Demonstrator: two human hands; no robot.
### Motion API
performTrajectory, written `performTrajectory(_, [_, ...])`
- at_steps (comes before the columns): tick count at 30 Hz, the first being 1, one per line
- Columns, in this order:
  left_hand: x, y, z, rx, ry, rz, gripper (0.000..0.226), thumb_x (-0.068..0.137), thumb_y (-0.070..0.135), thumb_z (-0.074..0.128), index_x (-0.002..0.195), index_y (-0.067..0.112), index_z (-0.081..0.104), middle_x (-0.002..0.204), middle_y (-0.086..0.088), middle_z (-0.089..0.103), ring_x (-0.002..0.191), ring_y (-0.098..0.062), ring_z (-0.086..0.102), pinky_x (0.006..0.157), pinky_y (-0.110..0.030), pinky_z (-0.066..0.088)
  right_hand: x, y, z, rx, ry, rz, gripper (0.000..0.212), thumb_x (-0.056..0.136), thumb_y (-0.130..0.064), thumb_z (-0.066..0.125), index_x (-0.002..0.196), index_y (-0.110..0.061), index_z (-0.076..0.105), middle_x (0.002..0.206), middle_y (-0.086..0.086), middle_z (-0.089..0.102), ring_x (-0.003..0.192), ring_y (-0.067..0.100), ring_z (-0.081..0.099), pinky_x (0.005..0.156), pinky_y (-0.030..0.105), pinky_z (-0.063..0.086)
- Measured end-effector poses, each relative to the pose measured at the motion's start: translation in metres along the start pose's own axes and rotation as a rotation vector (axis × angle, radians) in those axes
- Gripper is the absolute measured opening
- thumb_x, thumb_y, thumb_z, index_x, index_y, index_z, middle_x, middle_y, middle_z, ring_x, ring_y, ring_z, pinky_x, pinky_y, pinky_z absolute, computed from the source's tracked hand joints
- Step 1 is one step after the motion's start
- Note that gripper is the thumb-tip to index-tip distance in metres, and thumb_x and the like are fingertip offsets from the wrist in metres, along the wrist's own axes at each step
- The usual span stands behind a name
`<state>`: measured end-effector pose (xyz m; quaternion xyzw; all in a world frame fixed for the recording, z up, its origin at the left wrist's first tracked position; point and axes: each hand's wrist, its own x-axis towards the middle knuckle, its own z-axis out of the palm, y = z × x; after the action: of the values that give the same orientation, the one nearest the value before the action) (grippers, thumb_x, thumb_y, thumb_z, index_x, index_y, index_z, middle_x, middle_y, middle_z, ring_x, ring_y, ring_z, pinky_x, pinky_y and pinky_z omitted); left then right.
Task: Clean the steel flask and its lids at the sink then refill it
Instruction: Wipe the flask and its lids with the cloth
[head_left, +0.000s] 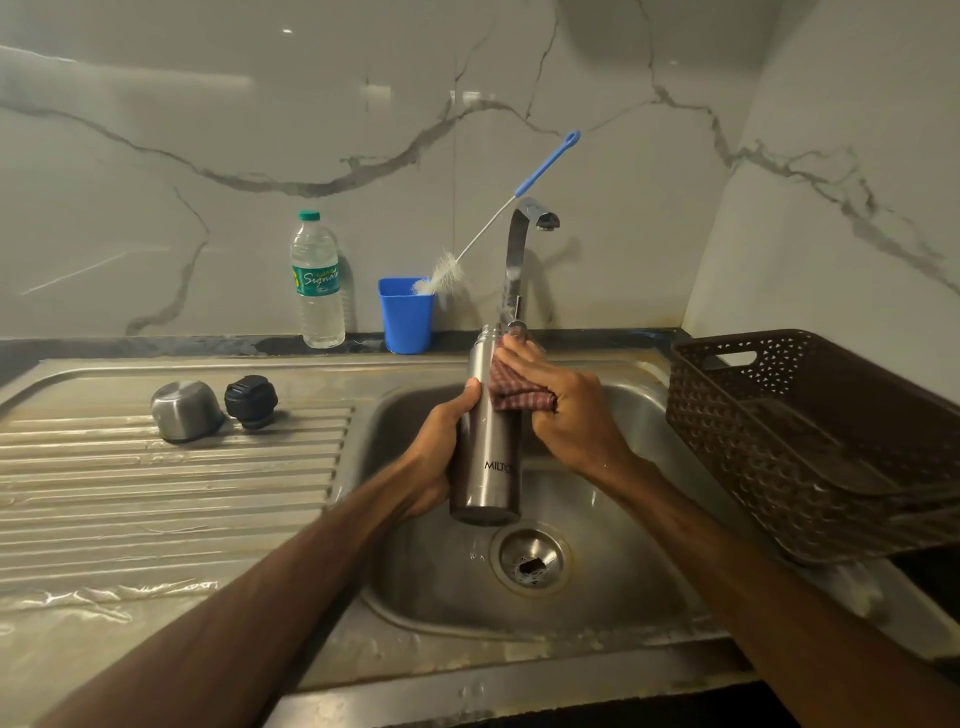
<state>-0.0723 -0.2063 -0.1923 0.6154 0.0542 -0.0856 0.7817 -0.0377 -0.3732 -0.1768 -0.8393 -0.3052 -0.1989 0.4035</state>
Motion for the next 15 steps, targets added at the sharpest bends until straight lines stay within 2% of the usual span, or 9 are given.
performTrajectory(2, [0.002,-0.001,-0.003,0.003,0.016,0.005,0.053,0.104,0.055,0.048,0.120,0.009,0.067,0.094,-0.010,0.078,0.082,-0.021,0.074,0.073,-0.035,0.061,-0.003,0.000,0.005,0.006,0.000,0.000,0.074,0.079,0.013,0.051,0.149,-0.012,0.051,0.157,0.004,0.045,0.151,0.016,0.035,0.124,0.033,0.030])
performTrajectory(6, [0.007,0.001,-0.013,-0.034,0.060,0.010,0.058,0.102,0.058,0.049,0.128,0.009,0.067,0.107,-0.016,0.078,0.089,-0.025,0.074,0.078,-0.039,0.060,-0.008,0.002,0.011,0.011,-0.139,-0.143,0.070,0.078,0.010,0.051,0.145,-0.012,0.057,0.154,0.002,0.049,0.151,0.018,0.034,0.125,0.026,0.026])
performTrajectory(11, [0.006,0.003,-0.008,0.000,0.029,0.008,0.053,0.103,0.056,0.050,0.114,0.009,0.071,0.091,-0.009,0.078,0.076,-0.018,0.074,0.069,-0.033,0.060,-0.001,0.017,0.004,0.028,0.083,0.002,0.079,0.076,0.021,0.053,0.147,-0.013,0.053,0.152,0.001,0.052,0.144,0.011,0.045,0.119,0.036,0.038])
performTrajectory(13, [0.007,0.002,-0.006,0.013,0.032,0.023,0.052,0.103,0.055,0.048,0.112,0.010,0.072,0.095,-0.011,0.078,0.077,-0.019,0.074,0.069,-0.032,0.060,-0.006,0.014,0.001,0.004,0.034,-0.077,0.075,0.078,0.020,0.054,0.145,-0.013,0.056,0.152,0.002,0.051,0.145,0.012,0.044,0.122,0.033,0.035])
performTrajectory(15, [0.008,0.002,-0.008,0.016,0.026,0.039,0.055,0.103,0.057,0.047,0.119,0.009,0.071,0.105,-0.015,0.078,0.084,-0.021,0.074,0.074,-0.034,0.060,-0.009,0.010,0.001,-0.002,-0.041,-0.176,0.072,0.076,0.018,0.053,0.143,-0.011,0.059,0.153,0.002,0.051,0.148,0.015,0.041,0.124,0.030,0.030])
